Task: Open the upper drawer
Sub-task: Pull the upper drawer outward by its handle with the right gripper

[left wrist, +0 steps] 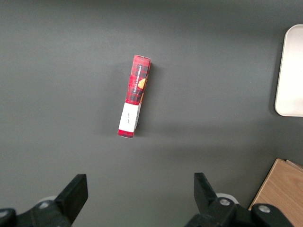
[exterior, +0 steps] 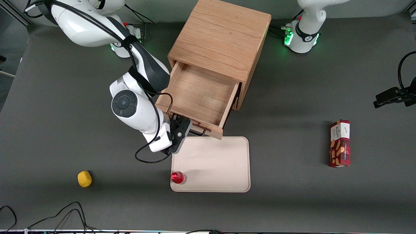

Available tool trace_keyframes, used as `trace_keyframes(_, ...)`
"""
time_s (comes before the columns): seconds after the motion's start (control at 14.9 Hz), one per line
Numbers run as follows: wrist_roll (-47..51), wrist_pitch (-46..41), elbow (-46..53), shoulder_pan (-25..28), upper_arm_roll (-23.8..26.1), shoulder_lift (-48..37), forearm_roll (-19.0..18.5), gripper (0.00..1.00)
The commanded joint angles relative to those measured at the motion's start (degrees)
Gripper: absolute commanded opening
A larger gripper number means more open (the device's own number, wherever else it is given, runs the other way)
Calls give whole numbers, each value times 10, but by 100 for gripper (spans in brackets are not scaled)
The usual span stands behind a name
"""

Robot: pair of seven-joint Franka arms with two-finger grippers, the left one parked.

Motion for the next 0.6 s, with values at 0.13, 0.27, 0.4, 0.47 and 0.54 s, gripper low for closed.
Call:
trace_keyframes(0.13,-21,0,31,-7,-4,18,-10,100)
trace_keyframes(0.27,-21,0,36,-8,-4,21,-10,100)
trace_keyframes(0.4,-21,0,39,-8,-4,22,-10,100)
trace_keyframes(0.47,-20,0,40,-8,-4,22,-9,100)
trace_keyframes(0.54,-19,-1,41,-8,-3,21,-7,100)
